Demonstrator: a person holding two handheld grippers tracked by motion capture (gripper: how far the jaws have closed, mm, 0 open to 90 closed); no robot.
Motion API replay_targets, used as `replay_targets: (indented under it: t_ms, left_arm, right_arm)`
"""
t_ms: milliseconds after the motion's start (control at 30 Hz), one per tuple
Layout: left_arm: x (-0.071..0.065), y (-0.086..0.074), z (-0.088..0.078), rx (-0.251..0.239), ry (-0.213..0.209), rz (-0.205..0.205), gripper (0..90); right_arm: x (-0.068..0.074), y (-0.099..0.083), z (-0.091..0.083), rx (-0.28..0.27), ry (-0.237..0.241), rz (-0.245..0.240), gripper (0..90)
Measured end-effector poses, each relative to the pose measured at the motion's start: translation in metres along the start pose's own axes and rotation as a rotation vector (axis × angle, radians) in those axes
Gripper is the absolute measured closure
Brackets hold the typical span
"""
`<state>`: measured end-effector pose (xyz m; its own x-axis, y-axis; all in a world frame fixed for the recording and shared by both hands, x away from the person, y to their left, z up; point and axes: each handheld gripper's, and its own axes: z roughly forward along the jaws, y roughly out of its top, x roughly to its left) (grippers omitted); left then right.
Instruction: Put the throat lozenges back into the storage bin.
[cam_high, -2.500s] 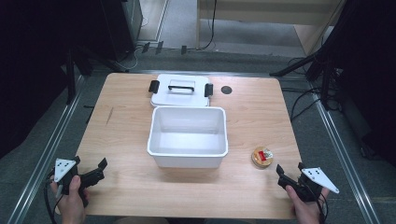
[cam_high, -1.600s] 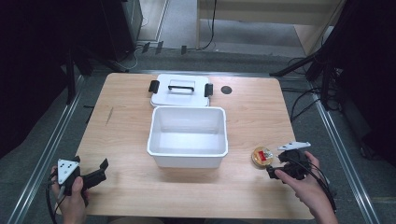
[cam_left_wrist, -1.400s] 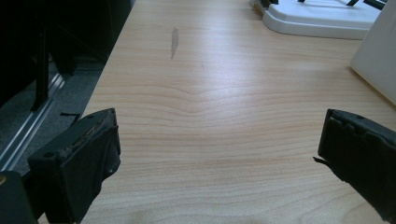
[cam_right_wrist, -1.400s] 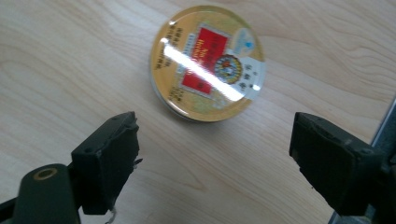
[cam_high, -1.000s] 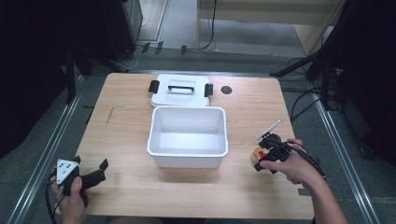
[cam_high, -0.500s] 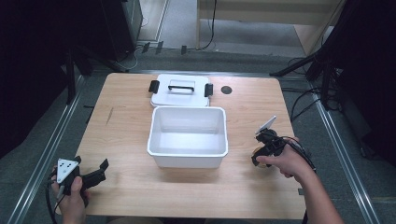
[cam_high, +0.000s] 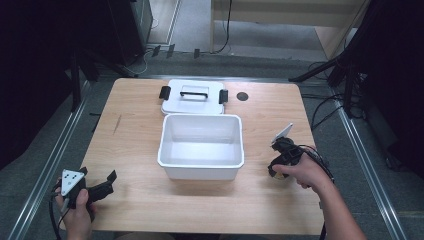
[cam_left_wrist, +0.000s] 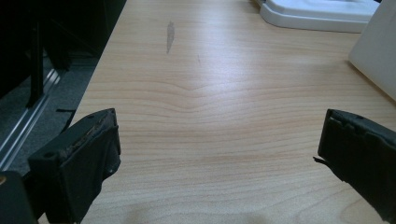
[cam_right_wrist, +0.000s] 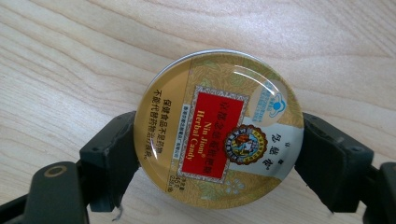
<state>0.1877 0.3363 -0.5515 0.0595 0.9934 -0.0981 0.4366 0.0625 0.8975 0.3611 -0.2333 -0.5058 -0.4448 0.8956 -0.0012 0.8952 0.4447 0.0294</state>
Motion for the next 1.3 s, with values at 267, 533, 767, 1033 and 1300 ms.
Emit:
replay_targets:
  t_ms: [267, 533, 767, 1033, 1300]
  left_arm:
    - [0.0, 0.0, 0.0, 0.004, -0.004, 0.002, 0.0]
    - [0.0, 0.0, 0.0, 0.007, -0.006, 0.002, 0.0]
    - [0.0, 0.0, 0.0, 0.005, -0.005, 0.003, 0.0]
    - [0.0, 0.0, 0.0, 0.004, -0.006, 0.004, 0.0]
    - [-0.002, 0.0, 0.0, 0.002, 0.001, 0.013, 0.0]
  right_arm:
    - [0.002, 0.001, -0.003, -0.011, 0.009, -0.02, 20.2]
    - [0.006, 0.004, -0.019, -0.029, 0.001, -0.037, 20.3]
    - [0.012, 0.008, -0.03, -0.032, 0.0, -0.094, 20.4]
    - [0.02, 0.015, -0.051, -0.05, 0.003, -0.139, 20.4]
    - [0.023, 0.021, -0.068, -0.048, 0.016, -0.149, 20.4]
